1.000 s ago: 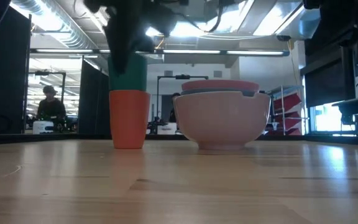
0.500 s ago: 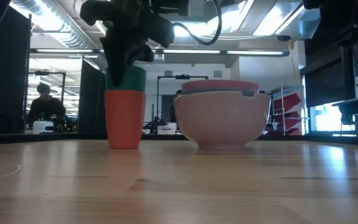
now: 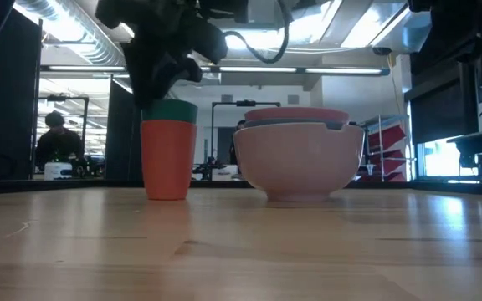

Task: Nest bowls inside each other
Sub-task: Stack the green cup on top of the orange cup, then return to Home Position

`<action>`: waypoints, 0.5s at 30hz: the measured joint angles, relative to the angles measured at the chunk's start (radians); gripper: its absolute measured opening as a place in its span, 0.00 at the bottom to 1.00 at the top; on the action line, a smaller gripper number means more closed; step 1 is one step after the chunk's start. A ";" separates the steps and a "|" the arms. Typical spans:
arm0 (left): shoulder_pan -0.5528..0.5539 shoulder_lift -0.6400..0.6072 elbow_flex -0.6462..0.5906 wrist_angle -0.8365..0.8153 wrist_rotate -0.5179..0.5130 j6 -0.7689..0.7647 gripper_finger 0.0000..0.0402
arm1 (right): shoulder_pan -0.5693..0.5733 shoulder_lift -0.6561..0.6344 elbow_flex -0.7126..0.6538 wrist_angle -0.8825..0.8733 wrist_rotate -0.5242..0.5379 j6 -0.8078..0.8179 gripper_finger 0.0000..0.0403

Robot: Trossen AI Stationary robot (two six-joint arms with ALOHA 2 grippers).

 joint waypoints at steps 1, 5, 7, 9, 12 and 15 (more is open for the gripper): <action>-0.001 -0.001 0.015 -0.007 0.000 -0.003 0.25 | 0.000 0.000 0.000 0.000 0.000 0.000 0.00; -0.006 -0.005 0.076 -0.037 0.000 -0.014 0.27 | 0.000 0.000 0.000 0.001 0.000 0.000 0.00; -0.009 -0.008 0.107 -0.052 0.000 -0.020 0.28 | 0.000 0.000 0.000 0.001 0.000 0.000 0.00; -0.020 -0.008 0.171 -0.055 0.000 -0.025 0.28 | 0.000 0.000 0.000 0.008 0.000 0.000 0.00; -0.044 -0.019 0.278 -0.053 -0.008 -0.001 0.25 | 0.000 0.000 0.000 0.033 0.000 -0.002 0.00; -0.056 -0.067 0.352 -0.051 -0.016 0.028 0.14 | 0.000 -0.002 0.000 0.091 0.000 -0.039 0.00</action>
